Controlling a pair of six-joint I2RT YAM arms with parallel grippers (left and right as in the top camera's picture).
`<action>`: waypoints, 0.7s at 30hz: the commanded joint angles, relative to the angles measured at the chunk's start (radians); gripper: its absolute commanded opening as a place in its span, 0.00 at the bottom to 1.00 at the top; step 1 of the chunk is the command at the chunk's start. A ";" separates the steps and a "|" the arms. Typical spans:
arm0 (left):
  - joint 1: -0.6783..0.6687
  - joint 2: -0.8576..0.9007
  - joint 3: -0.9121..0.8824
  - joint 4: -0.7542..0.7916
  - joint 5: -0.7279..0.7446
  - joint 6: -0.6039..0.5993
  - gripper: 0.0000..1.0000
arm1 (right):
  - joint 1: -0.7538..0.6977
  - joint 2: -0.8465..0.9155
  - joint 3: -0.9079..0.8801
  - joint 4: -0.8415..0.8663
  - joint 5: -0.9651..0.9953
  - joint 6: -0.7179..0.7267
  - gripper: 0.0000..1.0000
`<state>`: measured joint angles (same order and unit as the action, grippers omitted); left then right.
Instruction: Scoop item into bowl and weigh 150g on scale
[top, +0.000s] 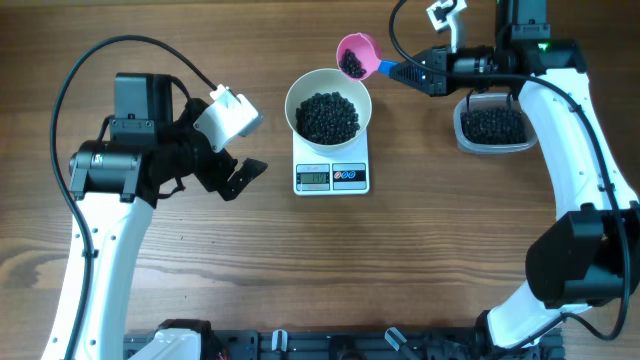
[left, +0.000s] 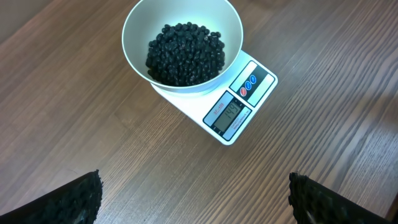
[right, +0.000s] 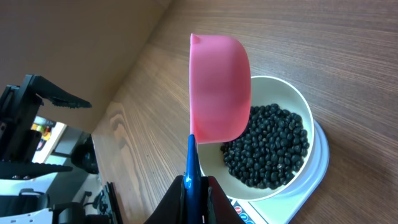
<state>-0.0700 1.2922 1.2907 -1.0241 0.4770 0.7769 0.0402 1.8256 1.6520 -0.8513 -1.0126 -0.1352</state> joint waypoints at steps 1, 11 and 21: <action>0.000 0.004 -0.009 0.002 0.004 -0.006 1.00 | -0.001 -0.026 0.023 0.004 0.011 -0.026 0.04; 0.000 0.004 -0.009 0.002 0.004 -0.006 1.00 | 0.002 -0.026 0.023 0.039 0.030 0.010 0.04; 0.000 0.004 -0.009 0.002 0.004 -0.006 1.00 | 0.004 -0.025 0.022 0.071 0.205 -0.079 0.04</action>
<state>-0.0700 1.2922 1.2907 -1.0241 0.4770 0.7769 0.0402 1.8256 1.6520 -0.8124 -0.8383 -0.1631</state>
